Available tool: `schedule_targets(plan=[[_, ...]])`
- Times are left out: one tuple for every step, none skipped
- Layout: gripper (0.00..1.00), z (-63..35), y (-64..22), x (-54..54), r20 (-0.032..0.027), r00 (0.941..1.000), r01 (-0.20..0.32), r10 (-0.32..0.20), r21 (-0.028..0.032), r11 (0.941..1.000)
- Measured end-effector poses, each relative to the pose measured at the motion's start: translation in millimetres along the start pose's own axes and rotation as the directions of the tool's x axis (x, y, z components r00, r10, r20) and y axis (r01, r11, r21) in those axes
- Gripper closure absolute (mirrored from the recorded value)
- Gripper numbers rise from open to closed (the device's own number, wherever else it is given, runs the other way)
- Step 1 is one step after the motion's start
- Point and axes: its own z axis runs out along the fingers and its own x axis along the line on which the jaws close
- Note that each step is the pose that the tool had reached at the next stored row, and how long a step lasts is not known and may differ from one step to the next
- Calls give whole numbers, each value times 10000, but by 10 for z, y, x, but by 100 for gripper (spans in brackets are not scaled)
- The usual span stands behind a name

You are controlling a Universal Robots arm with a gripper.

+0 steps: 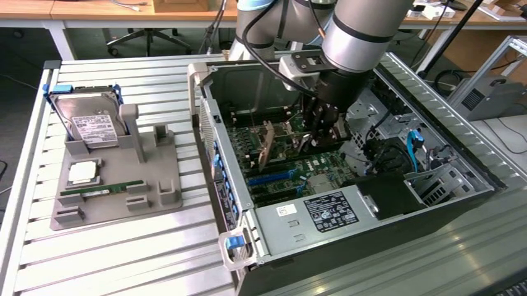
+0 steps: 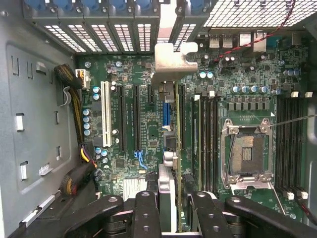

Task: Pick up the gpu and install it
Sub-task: 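Insert the gpu into the slot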

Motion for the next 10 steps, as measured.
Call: schedule_targets(plan=[[70,0,1,0,1,10000,-1,1,0,10000],[70,0,1,0,1,10000,-2,2,0,10000],[70,0,1,0,1,10000,-1,1,0,10000],[70,0,1,0,1,10000,-1,1,0,10000],[70,0,1,0,1,10000,-2,2,0,10000],[70,0,1,0,1,10000,-11,11,0,10000],[70,0,1,0,0,10000,-42,42,1,10000],[70,1,1,0,0,9999,-135,135,5,9999],[70,2,1,0,1,9997,-241,241,8,9997],[70,4,1,0,2,9992,-392,392,14,9992]])
